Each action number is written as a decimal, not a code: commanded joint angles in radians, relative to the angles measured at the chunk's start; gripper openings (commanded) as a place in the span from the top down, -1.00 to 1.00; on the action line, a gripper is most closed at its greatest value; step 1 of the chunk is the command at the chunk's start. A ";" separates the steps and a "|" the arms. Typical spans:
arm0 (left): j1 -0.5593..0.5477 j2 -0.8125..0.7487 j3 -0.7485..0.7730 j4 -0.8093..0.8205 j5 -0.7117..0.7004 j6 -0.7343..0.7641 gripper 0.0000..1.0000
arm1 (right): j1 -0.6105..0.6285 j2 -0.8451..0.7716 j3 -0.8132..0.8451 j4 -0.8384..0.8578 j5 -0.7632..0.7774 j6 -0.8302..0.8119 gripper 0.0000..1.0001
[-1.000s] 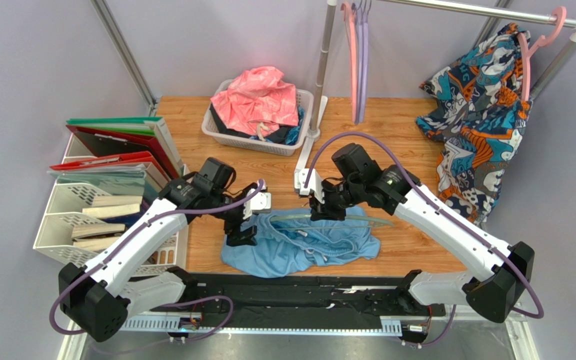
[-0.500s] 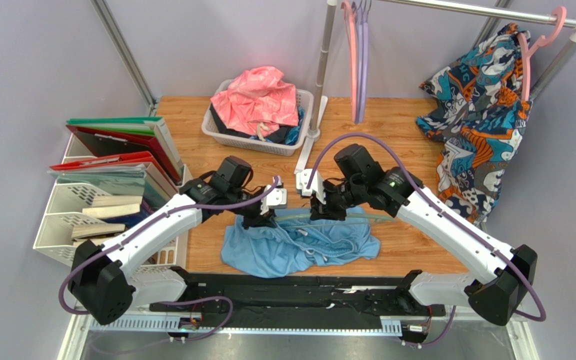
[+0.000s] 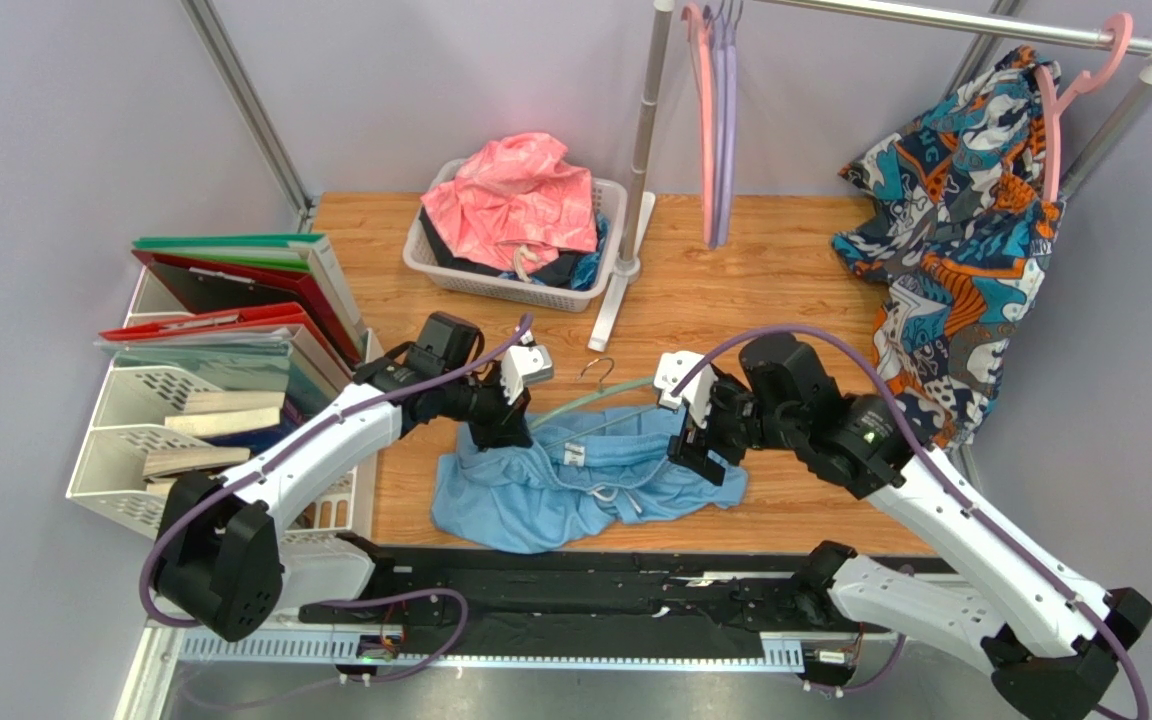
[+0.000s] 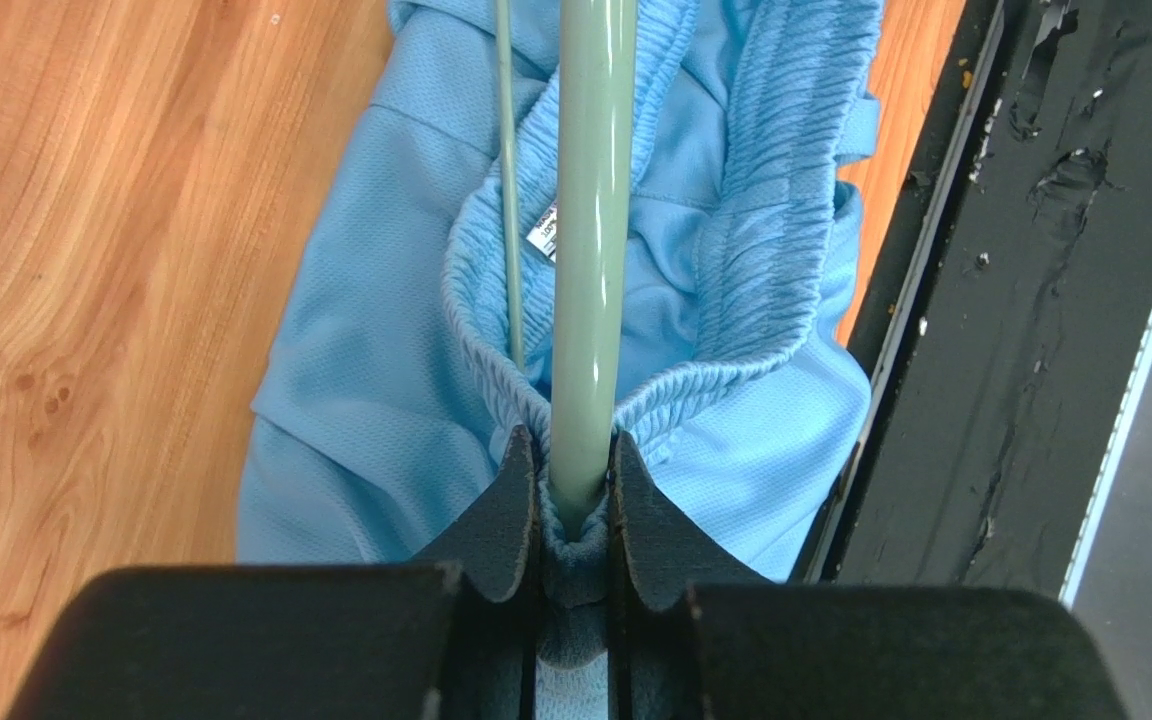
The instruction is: Place the shorts on the hanger
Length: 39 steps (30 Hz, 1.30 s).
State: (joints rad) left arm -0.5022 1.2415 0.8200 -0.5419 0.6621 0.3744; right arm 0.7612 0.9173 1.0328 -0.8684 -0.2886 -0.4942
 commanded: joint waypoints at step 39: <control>0.060 -0.070 0.057 -0.044 0.090 -0.066 1.00 | -0.177 0.232 -0.297 0.292 0.212 0.283 0.07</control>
State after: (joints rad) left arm -0.4580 1.1969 0.8295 -0.5823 0.7132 0.3264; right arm 0.6178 1.2205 0.7338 -0.5861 -0.0334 -0.2138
